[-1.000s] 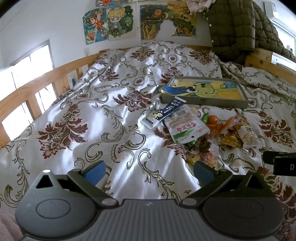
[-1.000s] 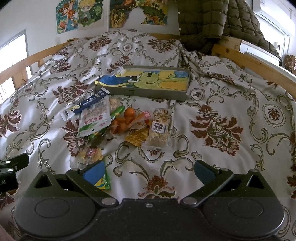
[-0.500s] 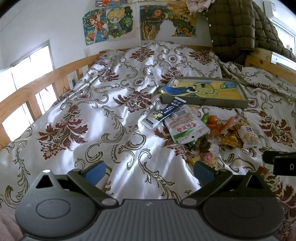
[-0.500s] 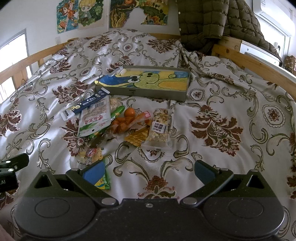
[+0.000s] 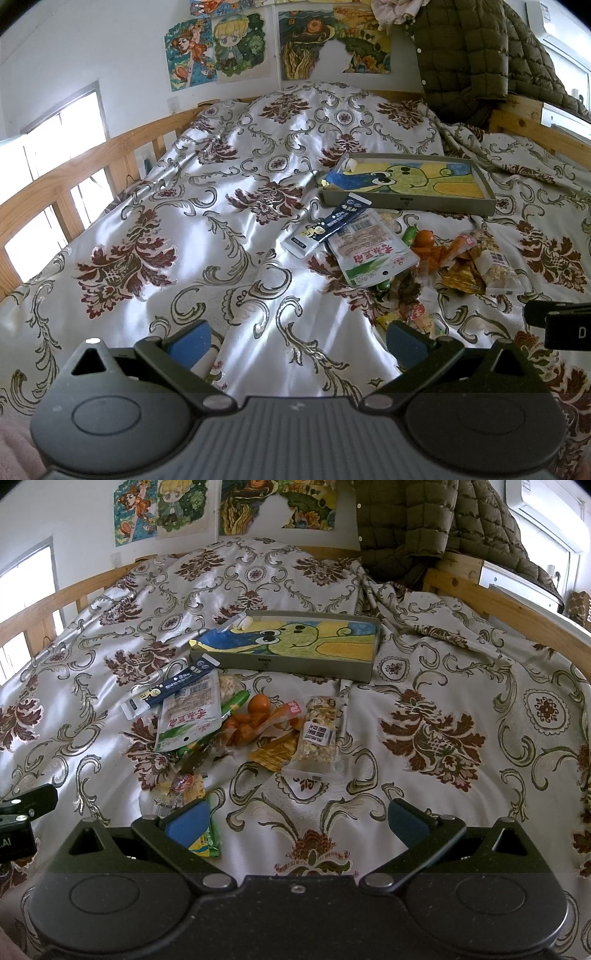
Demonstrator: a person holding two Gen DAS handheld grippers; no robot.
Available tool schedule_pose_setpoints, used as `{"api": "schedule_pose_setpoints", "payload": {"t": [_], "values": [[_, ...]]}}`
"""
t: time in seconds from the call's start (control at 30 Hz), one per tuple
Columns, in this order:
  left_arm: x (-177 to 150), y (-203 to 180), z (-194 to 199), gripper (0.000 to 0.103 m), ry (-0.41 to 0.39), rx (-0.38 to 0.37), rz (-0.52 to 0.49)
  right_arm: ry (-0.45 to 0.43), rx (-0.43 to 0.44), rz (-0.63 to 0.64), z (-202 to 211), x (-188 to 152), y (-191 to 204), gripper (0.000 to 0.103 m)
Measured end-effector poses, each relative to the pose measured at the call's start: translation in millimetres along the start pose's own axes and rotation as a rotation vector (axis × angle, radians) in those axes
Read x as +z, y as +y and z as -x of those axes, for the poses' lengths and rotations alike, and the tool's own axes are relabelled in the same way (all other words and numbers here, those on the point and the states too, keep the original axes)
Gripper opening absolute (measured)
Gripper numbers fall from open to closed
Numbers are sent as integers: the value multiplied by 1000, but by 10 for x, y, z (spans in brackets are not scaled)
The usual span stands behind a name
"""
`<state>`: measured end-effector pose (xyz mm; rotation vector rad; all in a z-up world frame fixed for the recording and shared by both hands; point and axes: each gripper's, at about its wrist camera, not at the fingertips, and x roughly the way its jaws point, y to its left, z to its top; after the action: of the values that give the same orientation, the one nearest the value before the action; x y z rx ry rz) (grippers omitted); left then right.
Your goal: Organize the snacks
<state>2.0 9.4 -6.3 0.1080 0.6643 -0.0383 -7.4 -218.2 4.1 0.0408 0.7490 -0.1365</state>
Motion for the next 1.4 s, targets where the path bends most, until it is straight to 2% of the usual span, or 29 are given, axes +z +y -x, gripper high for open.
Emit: {"api": "schedule_pose_setpoints", "payload": {"t": [1.07, 1.23, 1.4], "values": [[11, -41, 4, 103, 12, 13, -17, -13, 15, 4, -53, -71, 62, 102], [7, -66, -33, 103, 60, -36, -36, -9, 27, -15, -36, -55, 16, 102], [83, -96, -92, 103, 115, -105, -70, 41, 77, -32, -65, 7, -64, 102]]}}
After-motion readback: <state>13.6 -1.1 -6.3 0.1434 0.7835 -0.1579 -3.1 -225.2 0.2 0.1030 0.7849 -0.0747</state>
